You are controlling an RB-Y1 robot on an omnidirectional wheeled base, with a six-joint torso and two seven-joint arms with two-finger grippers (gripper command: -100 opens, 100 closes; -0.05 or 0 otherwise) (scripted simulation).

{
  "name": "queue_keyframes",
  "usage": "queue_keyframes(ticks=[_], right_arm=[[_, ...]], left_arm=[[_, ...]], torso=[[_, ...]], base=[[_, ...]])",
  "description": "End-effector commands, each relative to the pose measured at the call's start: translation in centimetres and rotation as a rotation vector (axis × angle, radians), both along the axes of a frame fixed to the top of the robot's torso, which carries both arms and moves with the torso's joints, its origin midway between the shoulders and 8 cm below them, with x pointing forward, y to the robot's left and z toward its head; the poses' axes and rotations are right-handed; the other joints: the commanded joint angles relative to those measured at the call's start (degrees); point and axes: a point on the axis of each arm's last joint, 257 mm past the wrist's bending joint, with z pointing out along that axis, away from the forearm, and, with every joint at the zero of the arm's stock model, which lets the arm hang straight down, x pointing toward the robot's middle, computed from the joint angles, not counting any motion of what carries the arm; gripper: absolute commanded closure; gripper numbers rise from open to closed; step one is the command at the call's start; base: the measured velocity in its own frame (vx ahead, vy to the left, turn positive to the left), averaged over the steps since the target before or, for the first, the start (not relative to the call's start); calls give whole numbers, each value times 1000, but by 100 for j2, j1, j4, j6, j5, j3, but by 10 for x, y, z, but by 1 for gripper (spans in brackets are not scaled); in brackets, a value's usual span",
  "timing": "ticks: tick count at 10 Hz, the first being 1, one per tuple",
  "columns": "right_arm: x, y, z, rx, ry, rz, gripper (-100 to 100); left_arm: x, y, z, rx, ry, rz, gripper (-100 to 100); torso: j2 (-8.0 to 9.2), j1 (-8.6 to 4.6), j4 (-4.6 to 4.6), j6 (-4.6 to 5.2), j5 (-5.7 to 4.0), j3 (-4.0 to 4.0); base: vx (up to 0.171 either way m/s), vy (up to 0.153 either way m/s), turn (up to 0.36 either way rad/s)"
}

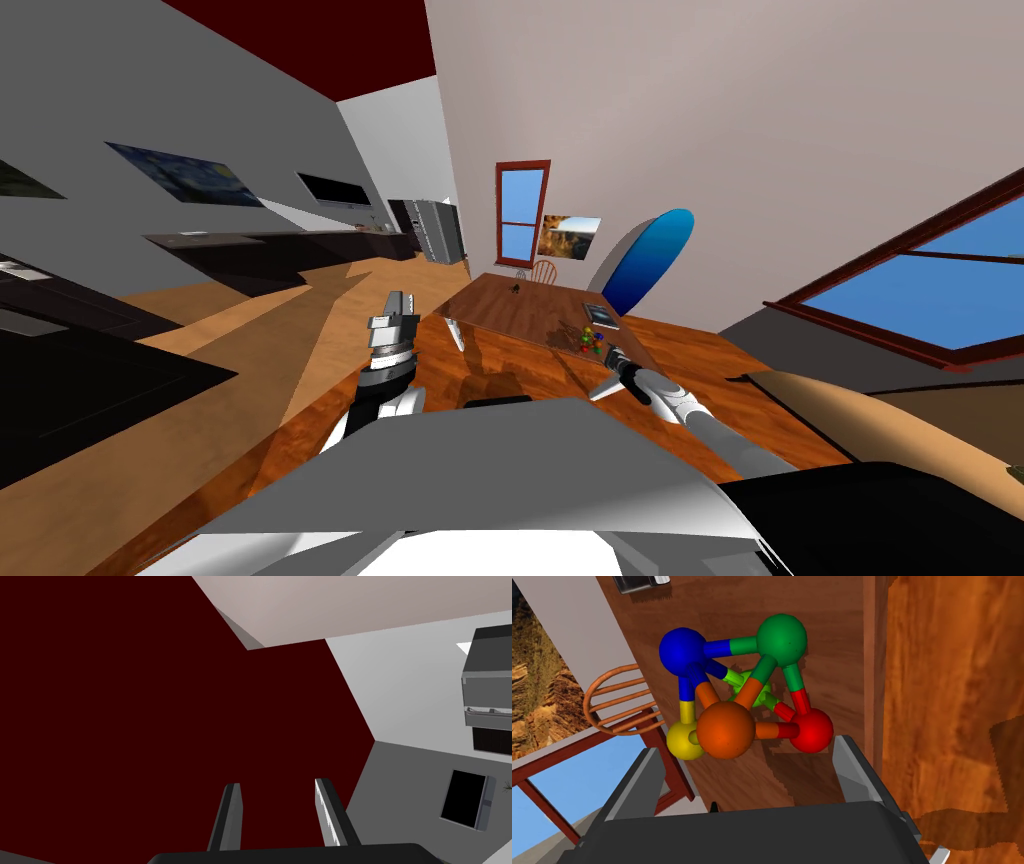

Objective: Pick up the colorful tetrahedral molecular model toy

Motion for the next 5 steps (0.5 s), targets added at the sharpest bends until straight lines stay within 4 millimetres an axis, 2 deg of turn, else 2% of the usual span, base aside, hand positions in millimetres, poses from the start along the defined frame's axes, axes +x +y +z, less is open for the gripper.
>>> queue_keyframes(ticks=[1, 3, 4, 5], right_arm=[[-6, -13, 0, -48, 23, 4, -100], [-19, -34, 2, -123, 65, 8, -100], [-29, -36, -7, -138, 94, 12, -100], [-22, -32, -4, -122, 76, 10, -100]], left_arm=[[0, 0, 0, 0, 0, 0, 0], [0, 0, 0, 0, 0, 0, 0], [0, 0, 0, 0, 0, 0, 0], [0, 0, 0, 0, 0, 0, 0]], torso=[[0, 0, 0, 0, 0, 0], [-2, -1, 0, -1, 0, -1], [-14, -4, -2, -4, -1, -7], [-33, -11, -6, -2, -2, -18]], base=[[36, 32, 70], [68, 30, 129], [148, 3, 138], [73, -4, 23]])
